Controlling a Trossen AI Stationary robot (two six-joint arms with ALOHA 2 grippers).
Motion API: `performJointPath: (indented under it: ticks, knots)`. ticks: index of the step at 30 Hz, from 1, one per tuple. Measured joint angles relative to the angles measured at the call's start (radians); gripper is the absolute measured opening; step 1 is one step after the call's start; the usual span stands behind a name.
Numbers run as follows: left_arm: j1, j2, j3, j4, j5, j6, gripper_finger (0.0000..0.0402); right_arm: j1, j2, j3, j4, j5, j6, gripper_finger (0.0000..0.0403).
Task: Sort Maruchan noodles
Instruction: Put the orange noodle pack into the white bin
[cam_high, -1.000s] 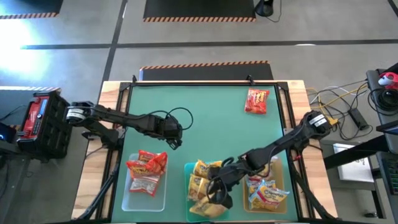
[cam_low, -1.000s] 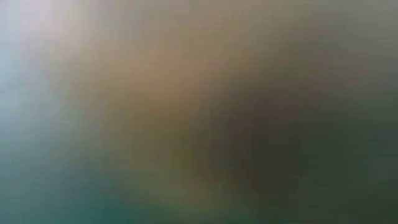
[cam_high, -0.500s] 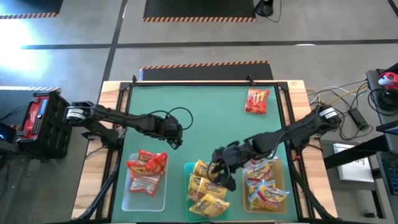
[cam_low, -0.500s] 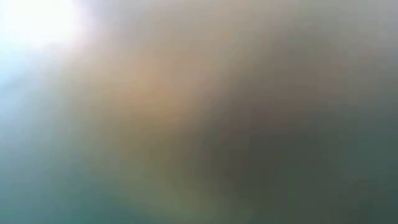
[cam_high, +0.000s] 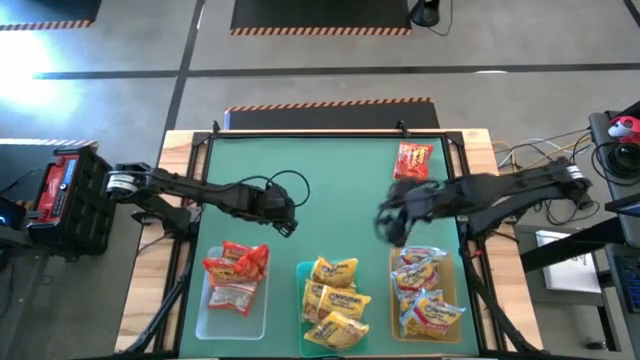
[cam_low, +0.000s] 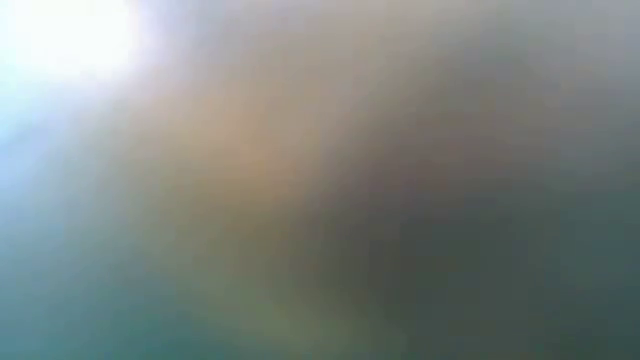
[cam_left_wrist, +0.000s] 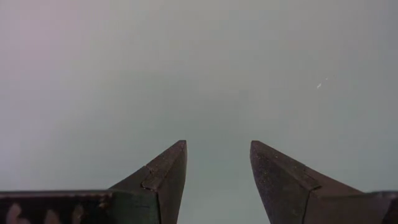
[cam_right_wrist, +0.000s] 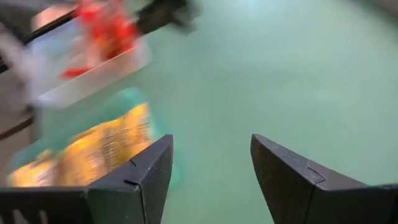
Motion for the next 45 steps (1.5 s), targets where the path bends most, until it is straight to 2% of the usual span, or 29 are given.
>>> performJointPath:
  ticks: [4,9,15,19,23,26,31,36,45]
  knots:
    - [0.023,0.0,0.0,0.083,-0.006,-0.011,0.0162,-0.103,-0.146,-0.057,-0.089,0.117,0.005,0.0203]
    - [0.078,0.0,0.0,0.206,-0.049,0.011,0.0162,-0.298,-0.255,-0.146,-0.29,0.213,0.11,0.0203]
    - [0.139,0.0,0.0,0.294,-0.092,0.003,0.0162,-0.522,-0.288,-0.29,-0.28,0.216,0.103,0.0203]
    - [0.159,0.0,0.018,0.303,-0.095,0.004,0.0162,-0.641,-0.258,-0.378,-0.195,0.201,0.069,0.0203]
    - [0.177,0.0,0.047,0.301,-0.101,0.039,0.0162,-0.73,-0.203,-0.432,-0.055,0.141,0.061,0.0203]
    - [0.188,0.0,0.072,0.304,-0.103,0.077,0.0162,-0.784,-0.145,-0.442,0.02,0.119,0.028,0.0203]
    - [0.2,0.0,0.106,0.292,-0.103,0.131,0.0162,-0.872,-0.036,-0.437,0.033,0.118,0.003,0.0203]
    - [0.2,0.0,0.114,0.267,-0.103,0.161,0.0162,-0.929,0.061,-0.429,0.049,0.077,-0.018,0.0203]
    - [0.2,0.0,0.114,0.149,-0.102,0.146,0.0162,-0.97,0.209,-0.428,0.219,0.067,-0.078,0.0201]
